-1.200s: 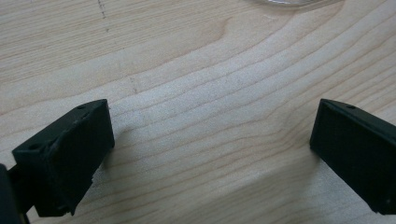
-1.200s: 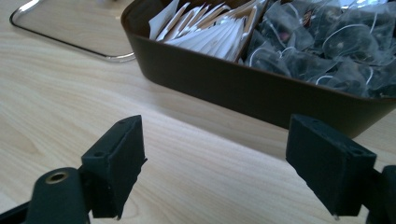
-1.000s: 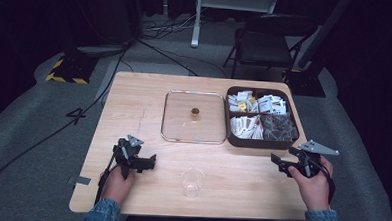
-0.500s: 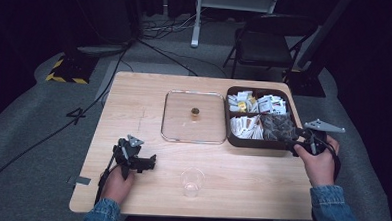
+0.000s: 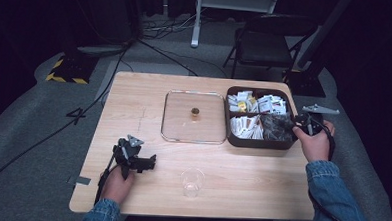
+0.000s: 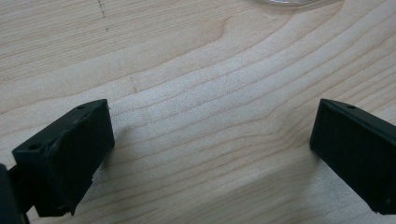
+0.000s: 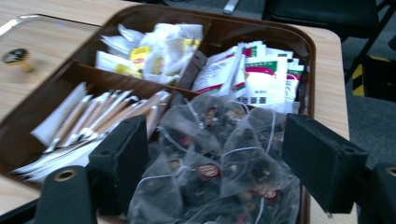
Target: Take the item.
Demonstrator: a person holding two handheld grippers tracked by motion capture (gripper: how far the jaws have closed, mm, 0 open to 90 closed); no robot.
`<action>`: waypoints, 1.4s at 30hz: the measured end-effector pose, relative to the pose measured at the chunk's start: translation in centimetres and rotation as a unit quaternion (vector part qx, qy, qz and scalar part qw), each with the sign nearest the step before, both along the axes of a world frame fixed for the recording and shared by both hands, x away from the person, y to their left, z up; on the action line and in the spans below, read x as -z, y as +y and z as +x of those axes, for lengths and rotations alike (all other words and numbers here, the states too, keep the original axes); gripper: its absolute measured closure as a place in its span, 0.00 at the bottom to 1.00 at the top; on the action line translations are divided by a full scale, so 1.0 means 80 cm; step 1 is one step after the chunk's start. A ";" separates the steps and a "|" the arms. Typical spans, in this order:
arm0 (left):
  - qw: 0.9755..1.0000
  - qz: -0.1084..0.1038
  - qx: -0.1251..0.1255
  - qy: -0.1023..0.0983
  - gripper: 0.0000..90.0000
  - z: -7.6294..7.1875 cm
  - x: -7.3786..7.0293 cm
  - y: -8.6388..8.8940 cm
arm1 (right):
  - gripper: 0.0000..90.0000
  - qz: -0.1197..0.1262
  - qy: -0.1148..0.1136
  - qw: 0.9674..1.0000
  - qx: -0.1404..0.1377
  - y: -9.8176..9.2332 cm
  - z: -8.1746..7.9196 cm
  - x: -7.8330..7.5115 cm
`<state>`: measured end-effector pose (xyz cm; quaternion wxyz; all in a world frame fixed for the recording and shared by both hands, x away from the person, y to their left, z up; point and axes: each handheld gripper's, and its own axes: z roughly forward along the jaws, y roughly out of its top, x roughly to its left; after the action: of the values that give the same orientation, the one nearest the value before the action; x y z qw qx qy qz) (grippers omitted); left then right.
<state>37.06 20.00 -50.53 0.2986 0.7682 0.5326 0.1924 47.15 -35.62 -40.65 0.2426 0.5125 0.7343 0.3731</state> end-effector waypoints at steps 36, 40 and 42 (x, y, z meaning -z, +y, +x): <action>1.000 0.001 0.000 0.000 0.00 0.000 0.000 0.000 | 0.66 -0.066 0.049 0.996 0.020 -0.004 0.031 0.060; 1.000 0.000 0.000 0.000 0.00 0.000 0.000 0.000 | 0.77 -0.069 0.051 0.996 0.016 -0.004 0.030 0.058; 1.000 0.000 0.000 0.000 0.00 0.000 0.000 0.000 | 0.79 -0.066 0.052 0.996 0.015 -0.005 0.029 0.057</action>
<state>37.06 19.99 -50.53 0.2986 0.7681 0.5328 0.1924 49.51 -35.98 -45.22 0.2434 0.5251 0.7611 0.2928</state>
